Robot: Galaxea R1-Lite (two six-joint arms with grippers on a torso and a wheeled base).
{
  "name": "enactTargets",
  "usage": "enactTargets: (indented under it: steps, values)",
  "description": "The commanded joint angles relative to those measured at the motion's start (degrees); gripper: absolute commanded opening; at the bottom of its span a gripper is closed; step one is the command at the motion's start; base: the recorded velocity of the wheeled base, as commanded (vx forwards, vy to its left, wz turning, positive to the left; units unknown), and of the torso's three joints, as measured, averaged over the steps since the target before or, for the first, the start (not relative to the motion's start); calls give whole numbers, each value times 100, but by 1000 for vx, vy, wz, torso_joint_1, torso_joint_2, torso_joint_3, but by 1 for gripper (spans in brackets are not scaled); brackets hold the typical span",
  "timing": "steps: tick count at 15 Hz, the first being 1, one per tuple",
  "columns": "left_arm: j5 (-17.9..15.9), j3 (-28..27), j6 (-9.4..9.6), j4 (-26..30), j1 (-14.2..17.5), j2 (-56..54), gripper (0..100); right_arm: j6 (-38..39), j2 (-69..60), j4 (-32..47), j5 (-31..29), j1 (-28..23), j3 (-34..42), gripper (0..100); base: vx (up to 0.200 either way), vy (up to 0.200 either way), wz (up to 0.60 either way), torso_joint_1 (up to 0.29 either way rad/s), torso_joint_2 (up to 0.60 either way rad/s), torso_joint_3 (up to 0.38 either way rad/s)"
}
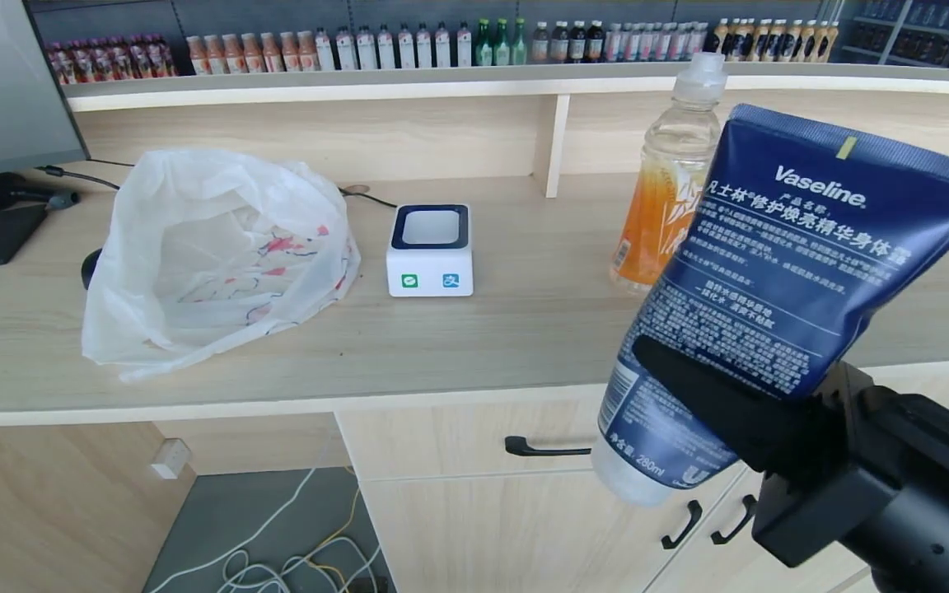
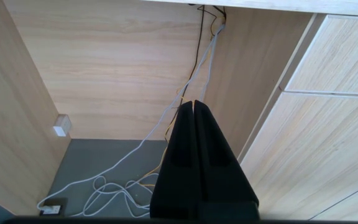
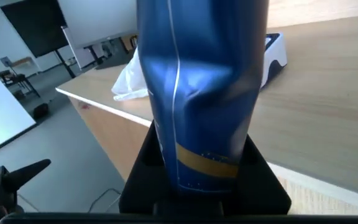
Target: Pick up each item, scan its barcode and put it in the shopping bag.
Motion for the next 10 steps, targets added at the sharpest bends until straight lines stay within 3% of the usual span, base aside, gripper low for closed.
enactTargets:
  steps: [1, 3, 4, 5, 8, 10]
  values:
    - [0, 0, -3, 0, 1, -2, 0, 525, 20, 9, 465, -270, -193, 0, 0, 0, 0, 0, 0, 0]
    - [0, 0, -3, 0, 1, -2, 0, 815, 231, 0, 1405, -930, -369, 0, 0, 0, 0, 0, 0, 0]
    - [0, 0, -3, 0, 1, -2, 0, 1061, 424, 0, 2609, -1633, -554, 0, 0, 0, 0, 0, 0, 0]
    - [0, 0, -3, 0, 1, -2, 0, 1131, 565, 0, 3313, -2037, -782, 0, 0, 0, 0, 0, 0, 0]
    - [0, 0, -3, 0, 1, -2, 0, 1509, 855, -17, 4561, -2424, -1266, 0, 0, 0, 0, 0, 0, 0]
    - [0, 0, -3, 0, 1, -2, 0, 1615, 890, -9, 4859, -2406, -1380, 0, 0, 0, 0, 0, 0, 0]
